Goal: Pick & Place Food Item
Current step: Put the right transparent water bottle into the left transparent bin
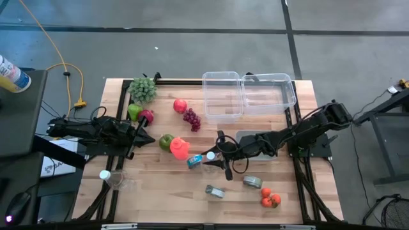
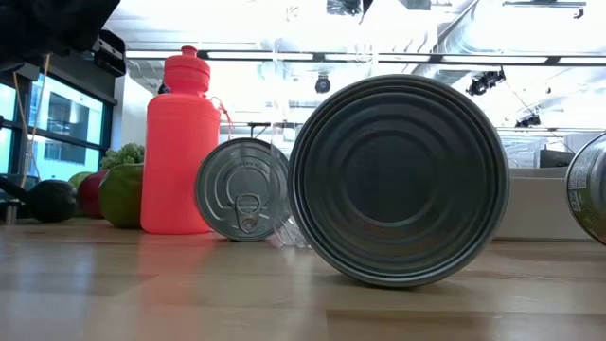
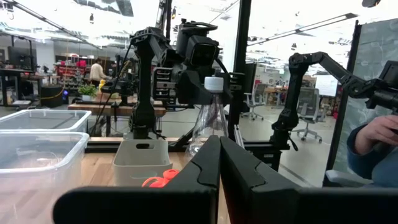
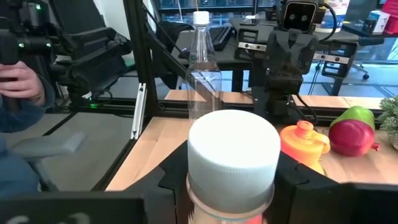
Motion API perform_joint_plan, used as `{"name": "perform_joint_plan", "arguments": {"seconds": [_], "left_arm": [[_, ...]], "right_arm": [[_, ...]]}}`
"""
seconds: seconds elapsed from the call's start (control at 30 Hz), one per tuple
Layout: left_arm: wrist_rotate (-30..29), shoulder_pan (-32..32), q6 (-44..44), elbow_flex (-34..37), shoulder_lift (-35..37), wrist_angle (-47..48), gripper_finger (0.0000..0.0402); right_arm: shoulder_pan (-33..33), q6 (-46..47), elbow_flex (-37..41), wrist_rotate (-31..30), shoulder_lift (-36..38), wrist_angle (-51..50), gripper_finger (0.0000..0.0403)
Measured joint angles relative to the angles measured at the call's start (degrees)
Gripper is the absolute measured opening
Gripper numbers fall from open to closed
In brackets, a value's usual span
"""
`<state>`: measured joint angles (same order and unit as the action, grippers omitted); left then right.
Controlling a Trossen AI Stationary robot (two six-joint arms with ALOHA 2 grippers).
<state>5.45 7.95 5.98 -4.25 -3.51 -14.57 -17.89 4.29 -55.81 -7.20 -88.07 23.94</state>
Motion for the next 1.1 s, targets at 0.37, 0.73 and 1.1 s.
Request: {"name": "perform_joint_plan", "arguments": {"seconds": [0.37, 0.73, 1.1], "left_arm": [[0.00, 0.00, -0.11, 0.00, 0.02, 0.00, 0.0001], [-0.35, 0.02, -0.09, 0.00, 0.00, -0.02, 0.0001], [-2.82, 0.02, -0.07, 0.00, 0.00, -0.04, 0.0001]], "right_arm": [[-1.22, 0.59, 0.06, -2.93, 5.29, -5.12, 0.0118], [-6.15, 0.58, 0.00, -20.09, 20.90, -17.83, 0.0118], [-8.36, -4.46, 0.00, -37.09, 33.64, -22.13, 0.0118]]}}
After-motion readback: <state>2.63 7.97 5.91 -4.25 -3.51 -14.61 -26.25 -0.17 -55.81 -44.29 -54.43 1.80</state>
